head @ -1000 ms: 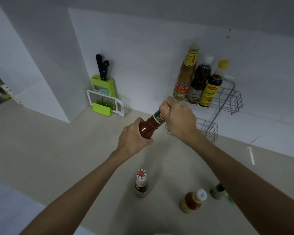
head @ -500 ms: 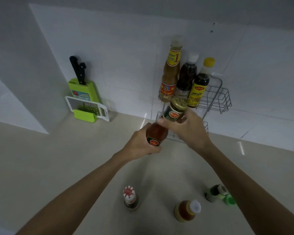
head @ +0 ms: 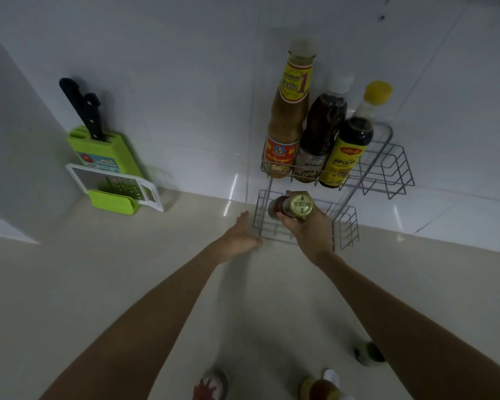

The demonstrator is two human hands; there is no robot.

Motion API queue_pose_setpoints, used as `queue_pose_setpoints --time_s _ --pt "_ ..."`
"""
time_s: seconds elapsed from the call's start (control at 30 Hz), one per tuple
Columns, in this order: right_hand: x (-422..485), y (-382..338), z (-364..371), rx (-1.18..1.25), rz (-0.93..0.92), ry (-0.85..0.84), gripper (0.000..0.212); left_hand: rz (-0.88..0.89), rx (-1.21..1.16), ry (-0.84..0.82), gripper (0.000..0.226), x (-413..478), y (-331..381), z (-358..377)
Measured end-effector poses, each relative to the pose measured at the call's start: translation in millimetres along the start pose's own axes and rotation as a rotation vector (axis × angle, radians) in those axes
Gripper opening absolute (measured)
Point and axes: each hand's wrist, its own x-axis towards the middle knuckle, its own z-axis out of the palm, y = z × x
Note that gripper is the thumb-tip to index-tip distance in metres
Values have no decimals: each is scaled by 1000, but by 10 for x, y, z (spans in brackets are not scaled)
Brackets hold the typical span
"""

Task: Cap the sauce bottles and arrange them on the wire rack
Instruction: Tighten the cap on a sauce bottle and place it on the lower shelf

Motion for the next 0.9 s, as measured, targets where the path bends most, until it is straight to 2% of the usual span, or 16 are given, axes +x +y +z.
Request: queue_pose_setpoints --time_s 0.13,0.37,0.5,0.6,0.67,0.73,0.83,0.9 --pt "251 158 230 -93 49 -90 27 46 -139 -30 88 127 -33 40" --pt "588 185 402 -272 65 -239 60 95 -253 -94 90 222 -142 73" --pt "566 230 457 -275 104 -231 59 102 -265 -101 93 227 -147 94" --pt "502 235 457 -222 153 -277 55 117 -184 -97 90 167 -90 81" --pt "434 191 435 -187 192 -312 56 120 -99 -58 88 58 -83 67" --pt "285 108 378 -175 203 -264 56 140 -32 22 80 -88 -181 43" --pt "-97 -49 250 -252 36 -136 40 255 -98 196 51 -450 -439 -18" --pt "-459 -211 181 -213 -88 -252 27 319 -231 246 38 -782 -715 23"
